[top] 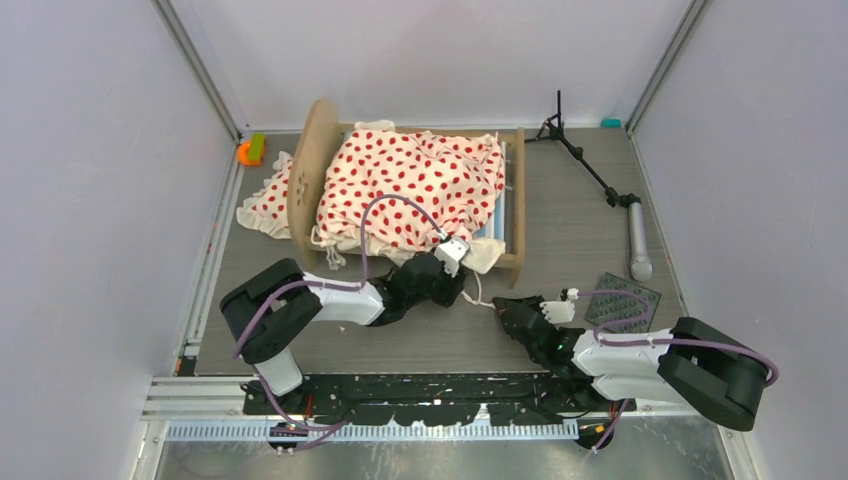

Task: Set up the pet bed
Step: Tie the ropes to the bed frame.

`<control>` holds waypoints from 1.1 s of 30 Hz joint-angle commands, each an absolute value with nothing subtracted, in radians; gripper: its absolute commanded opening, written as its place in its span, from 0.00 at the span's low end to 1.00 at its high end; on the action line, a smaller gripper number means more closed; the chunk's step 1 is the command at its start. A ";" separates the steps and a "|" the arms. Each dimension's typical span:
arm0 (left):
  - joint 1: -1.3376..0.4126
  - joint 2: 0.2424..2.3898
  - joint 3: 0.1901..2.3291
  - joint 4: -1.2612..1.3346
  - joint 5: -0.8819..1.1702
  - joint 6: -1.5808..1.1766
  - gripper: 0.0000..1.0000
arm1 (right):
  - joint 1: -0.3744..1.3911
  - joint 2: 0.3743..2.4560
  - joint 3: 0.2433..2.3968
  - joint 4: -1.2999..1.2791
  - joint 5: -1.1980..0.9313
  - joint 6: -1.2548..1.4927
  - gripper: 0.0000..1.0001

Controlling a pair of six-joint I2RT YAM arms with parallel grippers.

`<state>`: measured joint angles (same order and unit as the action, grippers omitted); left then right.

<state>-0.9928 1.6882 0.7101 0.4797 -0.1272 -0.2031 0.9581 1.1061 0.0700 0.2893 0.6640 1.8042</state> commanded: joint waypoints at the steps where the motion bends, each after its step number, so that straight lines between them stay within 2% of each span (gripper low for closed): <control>1: -0.906 1.660 0.729 0.462 -0.105 -0.222 0.48 | 0.954 1.099 0.092 0.287 0.696 1.778 0.00; 17: -0.874 1.723 0.731 0.558 0.039 -0.303 0.48 | 0.954 1.119 0.099 0.303 0.701 1.760 0.00; 25: -0.879 1.707 0.700 0.592 -0.132 -0.592 0.51 | 0.954 1.153 0.112 0.328 0.695 1.750 0.00; 33: -0.983 1.638 0.749 0.323 -0.467 -0.713 0.46 | 0.953 1.177 0.115 0.349 0.692 1.749 0.00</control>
